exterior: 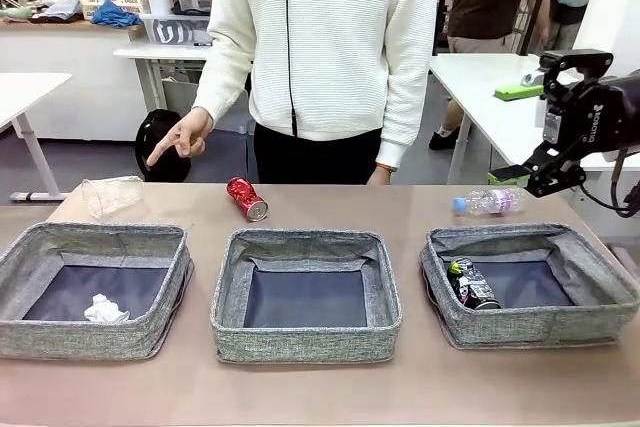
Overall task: Sort the waste into the appropriate baskets.
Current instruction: Pick up the waste item pointed out by the person.
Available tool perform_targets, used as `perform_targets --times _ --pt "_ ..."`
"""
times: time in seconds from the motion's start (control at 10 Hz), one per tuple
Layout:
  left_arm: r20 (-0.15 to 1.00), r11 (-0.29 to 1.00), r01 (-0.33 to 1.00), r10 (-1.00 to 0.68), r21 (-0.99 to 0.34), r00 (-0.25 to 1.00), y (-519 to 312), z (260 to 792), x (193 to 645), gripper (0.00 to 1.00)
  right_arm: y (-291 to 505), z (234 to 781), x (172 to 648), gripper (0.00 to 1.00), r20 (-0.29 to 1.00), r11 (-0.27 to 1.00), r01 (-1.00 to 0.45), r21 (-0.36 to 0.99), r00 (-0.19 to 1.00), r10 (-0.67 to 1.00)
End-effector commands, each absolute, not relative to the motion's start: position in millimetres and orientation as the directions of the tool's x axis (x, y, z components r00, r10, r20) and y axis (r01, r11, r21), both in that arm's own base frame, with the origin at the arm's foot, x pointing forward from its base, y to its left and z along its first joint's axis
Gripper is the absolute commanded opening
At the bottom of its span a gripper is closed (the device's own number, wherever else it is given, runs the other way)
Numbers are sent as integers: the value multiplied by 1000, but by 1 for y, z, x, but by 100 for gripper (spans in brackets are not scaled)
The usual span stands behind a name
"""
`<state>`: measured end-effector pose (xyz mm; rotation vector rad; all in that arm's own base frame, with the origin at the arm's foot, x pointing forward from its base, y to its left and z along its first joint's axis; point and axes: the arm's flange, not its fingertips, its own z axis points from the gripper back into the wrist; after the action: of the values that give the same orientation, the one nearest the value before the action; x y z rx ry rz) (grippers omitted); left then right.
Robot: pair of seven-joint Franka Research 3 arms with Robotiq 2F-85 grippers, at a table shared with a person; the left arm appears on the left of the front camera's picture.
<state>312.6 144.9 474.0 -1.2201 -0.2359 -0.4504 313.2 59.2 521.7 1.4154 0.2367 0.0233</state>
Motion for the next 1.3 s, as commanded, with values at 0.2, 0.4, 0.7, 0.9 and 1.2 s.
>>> perform_targets --times 0.2,0.4,0.7,0.9,1.2 --pt "809 791 504 -524 346 267 85 471 347 100 59 523 313 100 -146 135 125 983 977 155" --pt "796 787 474 -550 394 251 78 475 350 100 59 523 313 100 -146 135 125 983 977 155" --pt "721 612 776 -467 -155 512 86 492 360 100 59 523 313 100 -146 135 125 983 977 155" --pt "635 813 583 -459 17 621 87 497 392 100 59 523 313 100 -146 135 125 983 977 155" --pt "522 857 502 -481 112 704 77 489 475 100 59 523 313 100 -146 135 125 983 977 155"
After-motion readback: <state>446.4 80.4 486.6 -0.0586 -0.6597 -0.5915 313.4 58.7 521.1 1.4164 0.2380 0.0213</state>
